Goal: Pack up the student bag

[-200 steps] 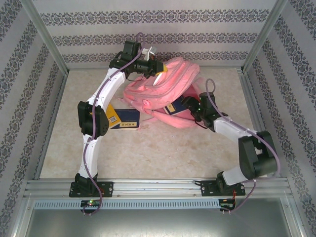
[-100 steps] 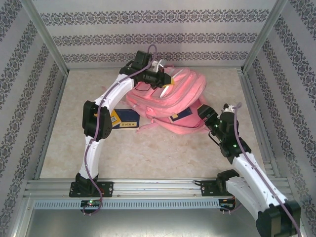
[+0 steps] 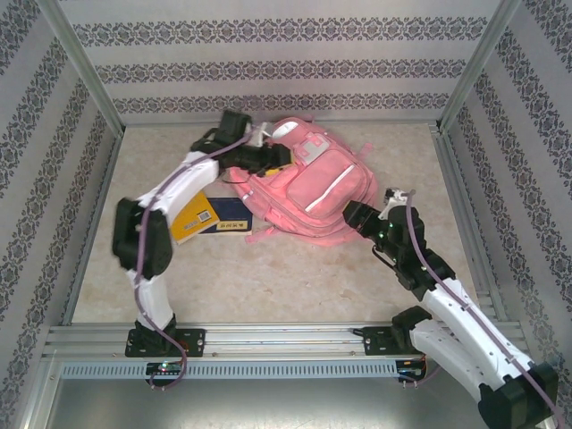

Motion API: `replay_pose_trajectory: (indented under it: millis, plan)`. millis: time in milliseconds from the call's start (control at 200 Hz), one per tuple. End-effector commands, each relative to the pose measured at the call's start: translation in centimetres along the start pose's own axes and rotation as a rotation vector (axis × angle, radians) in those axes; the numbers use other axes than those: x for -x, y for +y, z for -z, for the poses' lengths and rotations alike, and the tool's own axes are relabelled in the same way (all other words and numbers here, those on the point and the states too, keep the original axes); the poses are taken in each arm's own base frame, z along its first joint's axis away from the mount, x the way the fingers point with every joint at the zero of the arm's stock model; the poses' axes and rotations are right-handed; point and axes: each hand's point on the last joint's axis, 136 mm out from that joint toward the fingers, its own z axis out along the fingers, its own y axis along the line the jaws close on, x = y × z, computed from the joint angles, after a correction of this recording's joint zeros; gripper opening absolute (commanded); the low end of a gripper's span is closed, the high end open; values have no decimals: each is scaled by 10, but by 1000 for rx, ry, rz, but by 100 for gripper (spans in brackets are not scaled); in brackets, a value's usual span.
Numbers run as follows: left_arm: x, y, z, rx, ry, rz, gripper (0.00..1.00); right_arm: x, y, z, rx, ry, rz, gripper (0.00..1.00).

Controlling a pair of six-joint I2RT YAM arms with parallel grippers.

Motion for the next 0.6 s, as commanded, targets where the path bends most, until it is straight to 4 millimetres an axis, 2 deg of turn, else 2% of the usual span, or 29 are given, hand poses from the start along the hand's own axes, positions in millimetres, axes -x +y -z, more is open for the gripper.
replay_pose_trajectory:
  millis: [0,95,225,295,355,430,595]
  plan:
    - [18,28,58,101,-177,13,55,-1,35,-9,69,27,164,63]
    - [11,85,98,209,-293,155,57,-20,70,-29,132,133,257,63]
    - [-2,168,166,307,-490,410,57,-57,118,-62,220,319,348,62]
    - [-17,212,198,434,-569,534,57,-76,135,-79,245,395,371,62]
    - [-26,237,215,538,-612,598,58,-90,142,-93,244,437,373,62]
    - [-30,257,219,588,-629,651,58,-102,150,-105,257,463,369,62]
    - [-8,271,187,487,-558,641,53,-121,150,-116,249,509,364,60]
